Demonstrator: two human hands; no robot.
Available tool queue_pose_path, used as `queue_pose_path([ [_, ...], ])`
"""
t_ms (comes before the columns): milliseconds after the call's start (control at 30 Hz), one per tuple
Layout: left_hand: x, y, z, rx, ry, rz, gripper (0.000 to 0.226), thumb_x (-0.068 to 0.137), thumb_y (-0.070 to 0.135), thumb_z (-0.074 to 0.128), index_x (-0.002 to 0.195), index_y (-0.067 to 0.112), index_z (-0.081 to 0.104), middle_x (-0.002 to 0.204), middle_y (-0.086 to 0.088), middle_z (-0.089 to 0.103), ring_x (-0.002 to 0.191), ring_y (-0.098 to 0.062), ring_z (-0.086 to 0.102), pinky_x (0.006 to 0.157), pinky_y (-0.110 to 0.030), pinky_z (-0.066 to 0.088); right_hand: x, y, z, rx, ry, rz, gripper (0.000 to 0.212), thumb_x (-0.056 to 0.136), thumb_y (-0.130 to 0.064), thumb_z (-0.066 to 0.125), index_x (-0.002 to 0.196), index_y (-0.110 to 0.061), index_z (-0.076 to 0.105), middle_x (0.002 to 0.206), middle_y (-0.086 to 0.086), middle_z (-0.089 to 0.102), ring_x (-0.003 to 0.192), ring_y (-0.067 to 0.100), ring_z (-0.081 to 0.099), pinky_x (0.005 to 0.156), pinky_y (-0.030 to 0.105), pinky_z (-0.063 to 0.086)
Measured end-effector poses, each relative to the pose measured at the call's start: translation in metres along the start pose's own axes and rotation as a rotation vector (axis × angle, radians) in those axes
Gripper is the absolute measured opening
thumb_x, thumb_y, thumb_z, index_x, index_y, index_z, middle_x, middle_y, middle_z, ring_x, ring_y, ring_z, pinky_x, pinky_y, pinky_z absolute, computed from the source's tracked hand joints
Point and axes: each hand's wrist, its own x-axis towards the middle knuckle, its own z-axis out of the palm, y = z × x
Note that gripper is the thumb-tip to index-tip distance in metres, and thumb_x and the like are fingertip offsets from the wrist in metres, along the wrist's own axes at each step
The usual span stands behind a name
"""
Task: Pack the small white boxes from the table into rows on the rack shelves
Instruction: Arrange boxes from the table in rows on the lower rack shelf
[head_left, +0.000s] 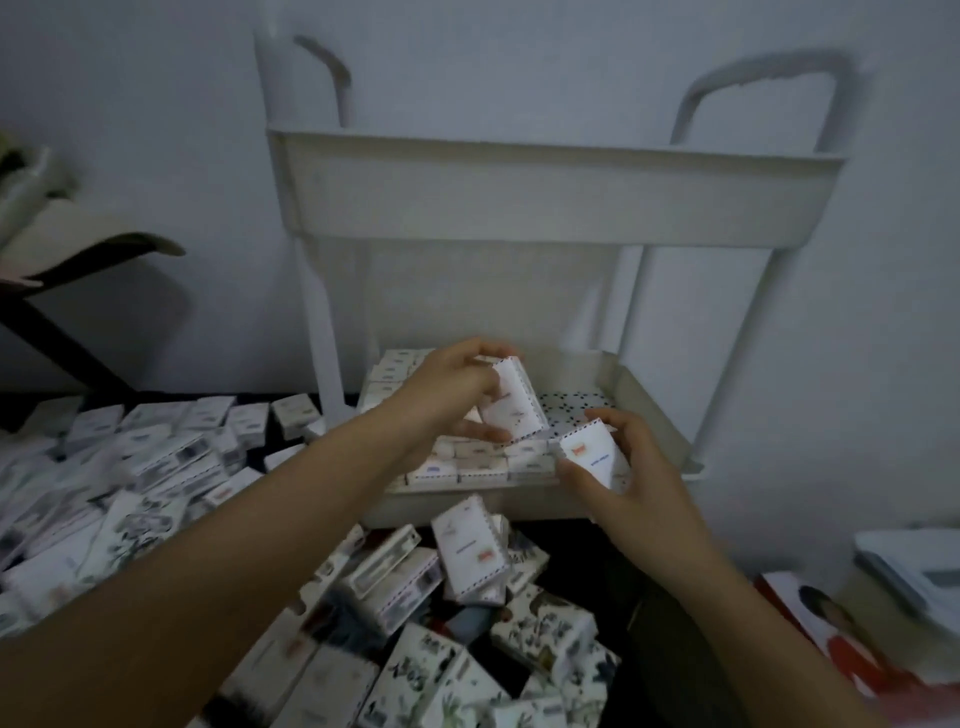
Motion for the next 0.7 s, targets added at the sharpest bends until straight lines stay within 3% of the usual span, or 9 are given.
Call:
queue_pose_path([
  [67, 0.023, 0.004, 0.012, -0.018, -0.028, 0.006, 0.034, 0.085, -0.005, 0.043, 0.101, 0.016, 0.066, 0.110, -0.013, 0.060, 0.084, -0.021, 0.064, 0.060, -0.031, 0.057, 0.021, 0.005, -0.007, -0.014, 0.029, 0.008, 0.049, 0.083, -0.041, 0.069, 0.125, -0.041, 0.044, 0.106, -0.028, 0.057, 0.099, -0.009, 0.055, 0.079, 0.017, 0.048],
  [133, 0.045, 0.004, 0.022, 0.010, -0.051, 0.017, 0.019, 0.088, 0.007, 0.049, 0.093, 0.015, 0.065, 0.098, -0.010, 0.060, 0.077, -0.019, 0.062, 0.059, -0.030, 0.056, 0.038, 0.009, -0.012, -0.023, 0.034, 0.017, 0.048, 0.084, -0.037, 0.070, 0.126, -0.040, 0.046, 0.107, -0.025, 0.057, 0.098, -0.013, 0.054, 0.075, 0.009, 0.044],
  [167, 0.053, 0.004, 0.027, 0.055, -0.064, 0.021, 0.009, 0.090, 0.018, 0.056, 0.091, 0.016, 0.065, 0.092, -0.009, 0.061, 0.073, -0.018, 0.062, 0.058, -0.029, 0.055, 0.044, 0.011, -0.013, -0.014, 0.028, 0.021, 0.046, 0.084, -0.036, 0.070, 0.124, -0.040, 0.048, 0.107, -0.024, 0.058, 0.096, -0.012, 0.055, 0.073, 0.008, 0.045],
  [233, 0.071, -0.001, 0.032, 0.176, -0.073, 0.047, 0.015, 0.088, 0.033, 0.064, 0.090, 0.019, 0.064, 0.087, -0.005, 0.065, 0.068, -0.015, 0.064, 0.055, -0.024, 0.053, 0.052, 0.015, -0.014, 0.008, 0.008, 0.030, 0.045, 0.083, -0.035, 0.070, 0.123, -0.039, 0.050, 0.109, -0.022, 0.059, 0.097, -0.011, 0.055, 0.075, 0.012, 0.048],
  [300, 0.084, -0.005, 0.035, 0.249, -0.079, 0.102, 0.011, 0.088, 0.023, 0.064, 0.098, 0.023, 0.059, 0.098, -0.002, 0.064, 0.079, -0.015, 0.066, 0.059, -0.025, 0.056, 0.057, 0.021, -0.015, -0.004, 0.014, 0.027, 0.043, 0.083, -0.037, 0.070, 0.122, -0.040, 0.050, 0.109, -0.023, 0.058, 0.098, -0.012, 0.054, 0.076, 0.015, 0.049],
  [400, 0.096, -0.008, 0.038, 0.437, -0.175, 0.176, 0.039, 0.085, 0.008, 0.058, 0.117, 0.027, 0.046, 0.121, 0.006, 0.052, 0.107, -0.014, 0.054, 0.074, -0.022, 0.052, 0.062, 0.031, -0.019, 0.000, 0.068, 0.059, 0.031, 0.088, -0.046, 0.059, 0.118, -0.045, 0.051, 0.108, -0.027, 0.057, 0.096, -0.010, 0.056, 0.073, 0.020, 0.049],
  [500, 0.102, -0.012, 0.043, 0.619, -0.244, 0.194, 0.060, 0.081, 0.004, 0.061, 0.130, 0.025, 0.033, 0.130, 0.000, 0.040, 0.117, -0.014, 0.044, 0.081, -0.021, 0.045, 0.068, 0.041, -0.024, 0.031, 0.103, 0.106, 0.025, 0.096, -0.035, 0.047, 0.119, -0.045, 0.051, 0.110, -0.025, 0.058, 0.097, -0.004, 0.056, 0.070, 0.025, 0.047],
  [600, 0.104, -0.017, 0.047, 0.666, -0.247, 0.207, 0.071, 0.079, 0.006, 0.067, 0.135, 0.024, 0.027, 0.119, 0.002, 0.046, 0.107, -0.015, 0.052, 0.079, -0.026, 0.052, 0.072, 0.047, -0.027, 0.044, 0.135, 0.089, 0.027, 0.097, -0.028, 0.049, 0.122, -0.040, 0.048, 0.108, -0.022, 0.059, 0.092, 0.000, 0.061, 0.066, 0.025, 0.053],
  [700, 0.103, -0.024, 0.048, 0.696, -0.290, 0.243, 0.071, 0.079, 0.005, 0.068, 0.137, 0.025, 0.031, 0.114, 0.001, 0.056, 0.093, -0.016, 0.061, 0.070, -0.030, 0.054, 0.076, 0.048, -0.027, 0.063, 0.188, 0.038, 0.024, 0.095, -0.025, 0.056, 0.115, -0.036, 0.049, 0.102, -0.019, 0.061, 0.088, 0.006, 0.065, 0.069, 0.036, 0.059],
])
